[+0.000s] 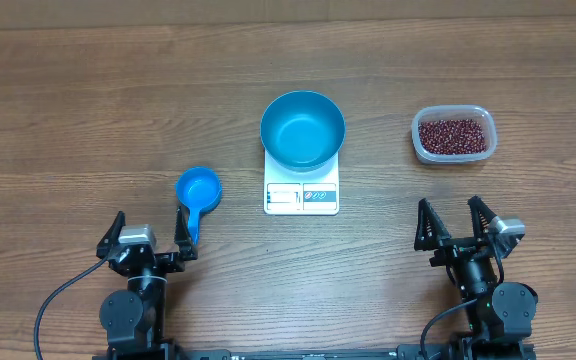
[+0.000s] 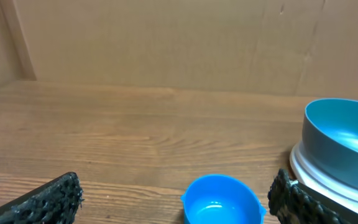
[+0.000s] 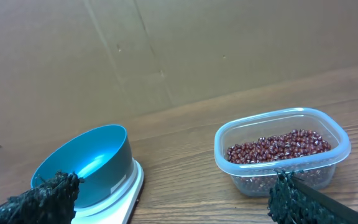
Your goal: Scoop item into bowl and weigh 150g on scale
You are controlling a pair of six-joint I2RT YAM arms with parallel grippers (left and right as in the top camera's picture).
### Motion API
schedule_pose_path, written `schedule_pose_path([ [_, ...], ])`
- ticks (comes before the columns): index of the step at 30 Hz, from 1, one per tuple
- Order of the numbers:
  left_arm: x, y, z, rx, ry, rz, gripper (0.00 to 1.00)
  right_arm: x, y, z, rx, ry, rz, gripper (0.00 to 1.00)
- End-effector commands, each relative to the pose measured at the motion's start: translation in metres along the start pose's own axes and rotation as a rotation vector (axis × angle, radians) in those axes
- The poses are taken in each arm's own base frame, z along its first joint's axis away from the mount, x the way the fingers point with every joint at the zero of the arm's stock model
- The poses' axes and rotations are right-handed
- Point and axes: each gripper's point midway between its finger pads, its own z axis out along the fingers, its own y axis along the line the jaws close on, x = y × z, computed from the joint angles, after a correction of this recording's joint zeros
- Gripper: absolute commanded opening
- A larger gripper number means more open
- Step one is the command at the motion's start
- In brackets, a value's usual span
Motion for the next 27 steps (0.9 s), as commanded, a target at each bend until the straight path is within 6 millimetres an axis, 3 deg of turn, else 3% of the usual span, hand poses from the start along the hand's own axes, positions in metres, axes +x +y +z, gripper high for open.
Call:
schedule_pose_path([
  [1, -0.004, -0.002, -0.001, 0.014, -0.019, 0.002, 0.99, 0.002, -0.002, 0.0, 0.007, -0.005, -0.012, 1.0],
  [20, -0.002, 0.0, -0.004, 0.0, 0.026, 0.001, 1.0, 0.002, -0.002, 0.0, 0.007, -0.005, -0.012, 1.0],
  [27, -0.024, 0.012, -0.009, -0.076, 0.035, 0.057, 1.0, 0.002, -0.002, 0.0, 0.007, -0.005, -0.012, 1.0],
])
